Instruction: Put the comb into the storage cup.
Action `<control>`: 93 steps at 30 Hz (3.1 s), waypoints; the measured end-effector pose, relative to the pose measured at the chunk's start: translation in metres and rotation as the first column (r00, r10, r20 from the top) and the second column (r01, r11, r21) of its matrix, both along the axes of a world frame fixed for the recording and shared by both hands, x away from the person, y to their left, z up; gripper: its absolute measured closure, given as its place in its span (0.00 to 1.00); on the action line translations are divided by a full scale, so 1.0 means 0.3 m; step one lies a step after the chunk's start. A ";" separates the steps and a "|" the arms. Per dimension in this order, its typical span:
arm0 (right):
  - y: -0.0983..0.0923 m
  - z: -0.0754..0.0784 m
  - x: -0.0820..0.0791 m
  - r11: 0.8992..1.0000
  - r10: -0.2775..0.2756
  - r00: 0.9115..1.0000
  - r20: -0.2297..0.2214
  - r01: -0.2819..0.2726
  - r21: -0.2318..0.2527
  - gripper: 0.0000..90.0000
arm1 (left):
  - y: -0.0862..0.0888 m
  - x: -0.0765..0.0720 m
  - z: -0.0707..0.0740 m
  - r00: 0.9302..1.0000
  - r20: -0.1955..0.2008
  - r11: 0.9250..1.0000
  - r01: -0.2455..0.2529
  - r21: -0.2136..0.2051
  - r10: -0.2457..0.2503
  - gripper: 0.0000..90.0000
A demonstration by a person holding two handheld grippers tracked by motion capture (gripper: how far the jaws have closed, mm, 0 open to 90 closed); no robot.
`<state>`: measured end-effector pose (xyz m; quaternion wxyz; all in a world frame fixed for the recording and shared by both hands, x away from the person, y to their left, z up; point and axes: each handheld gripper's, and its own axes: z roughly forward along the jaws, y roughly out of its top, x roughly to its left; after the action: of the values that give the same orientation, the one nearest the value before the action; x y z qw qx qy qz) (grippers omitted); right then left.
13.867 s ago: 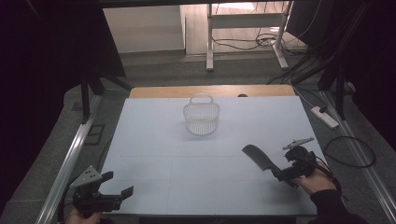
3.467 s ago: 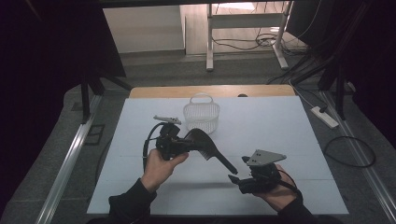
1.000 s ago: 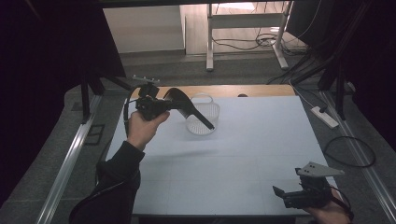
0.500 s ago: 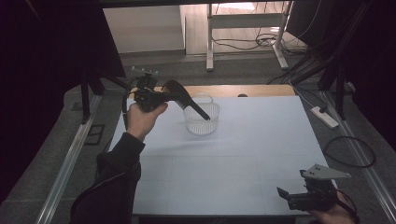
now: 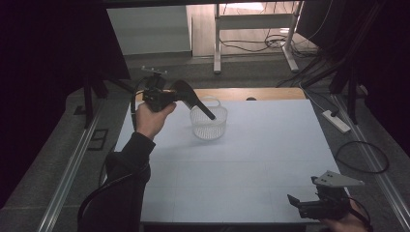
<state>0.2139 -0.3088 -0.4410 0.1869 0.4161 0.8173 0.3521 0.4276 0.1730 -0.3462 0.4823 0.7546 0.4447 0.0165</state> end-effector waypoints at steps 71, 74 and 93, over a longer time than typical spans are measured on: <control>0.006 -0.004 0.004 1.000 0.022 1.000 -0.020 -0.022 -0.016 0.05 | -0.069 0.142 -0.353 0.988 -0.123 0.988 -0.108 -0.110 0.094 0.96; 0.006 -0.004 0.004 1.000 0.023 1.000 -0.020 -0.023 -0.017 0.05 | -0.057 0.140 -0.367 0.986 -0.133 0.985 -0.119 -0.126 0.102 0.96; 0.007 -0.005 0.004 0.999 0.023 0.999 -0.024 -0.023 -0.022 0.05 | -0.010 0.133 -0.423 0.973 -0.180 0.971 -0.173 -0.167 0.143 0.88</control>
<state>0.2152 -0.3066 -0.4424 0.1778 0.4088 0.8280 0.3402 0.4675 0.1700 -0.4732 0.5072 0.6683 0.5420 -0.0488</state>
